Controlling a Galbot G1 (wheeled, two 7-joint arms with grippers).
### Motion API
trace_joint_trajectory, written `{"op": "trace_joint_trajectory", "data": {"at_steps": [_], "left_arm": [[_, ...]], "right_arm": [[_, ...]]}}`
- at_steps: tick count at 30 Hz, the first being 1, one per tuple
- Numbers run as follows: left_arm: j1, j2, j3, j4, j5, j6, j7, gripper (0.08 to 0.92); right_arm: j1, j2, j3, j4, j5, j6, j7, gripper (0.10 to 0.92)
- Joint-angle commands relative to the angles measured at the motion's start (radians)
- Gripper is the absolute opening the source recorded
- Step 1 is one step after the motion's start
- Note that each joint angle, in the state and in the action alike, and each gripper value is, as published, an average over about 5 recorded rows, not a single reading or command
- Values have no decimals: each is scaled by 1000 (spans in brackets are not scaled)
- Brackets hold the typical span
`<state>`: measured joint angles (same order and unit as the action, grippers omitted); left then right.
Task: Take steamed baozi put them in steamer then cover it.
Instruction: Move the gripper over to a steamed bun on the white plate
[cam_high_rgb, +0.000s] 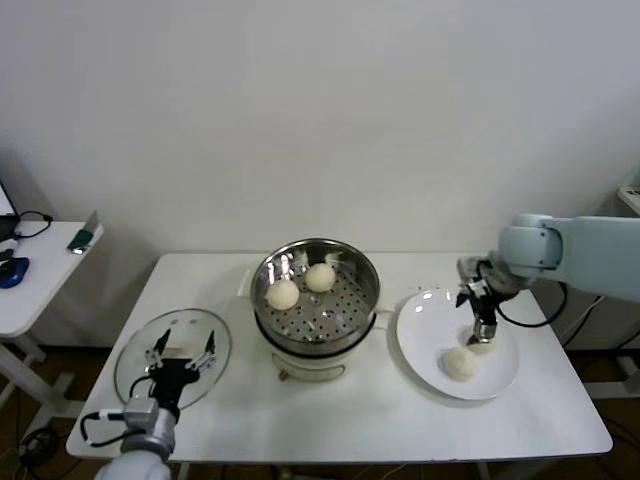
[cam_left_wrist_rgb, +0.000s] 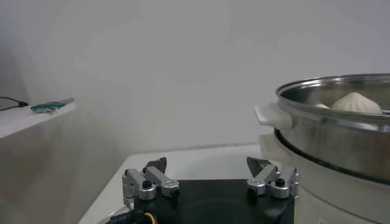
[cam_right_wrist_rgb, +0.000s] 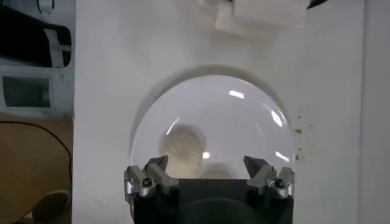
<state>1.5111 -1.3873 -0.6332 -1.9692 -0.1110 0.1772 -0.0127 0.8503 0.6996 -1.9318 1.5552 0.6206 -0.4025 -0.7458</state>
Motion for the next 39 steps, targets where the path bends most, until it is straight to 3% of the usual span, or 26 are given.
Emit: {"op": "trace_joint_trajectory", "data": {"at_steps": [1, 24, 39], "left_arm": [[7, 1, 0, 1, 1, -2, -1, 823], [12, -12, 11, 11, 16, -4, -2, 823], [8, -7, 8, 19, 12, -5, -2, 823]], "right_arm": [[-288, -81, 171, -34, -104, -44, 55, 823], [-450, -7, 337, -172, -188, -46, 66, 823], [-438, -2, 330, -156, -185, -39, 48, 795]]}}
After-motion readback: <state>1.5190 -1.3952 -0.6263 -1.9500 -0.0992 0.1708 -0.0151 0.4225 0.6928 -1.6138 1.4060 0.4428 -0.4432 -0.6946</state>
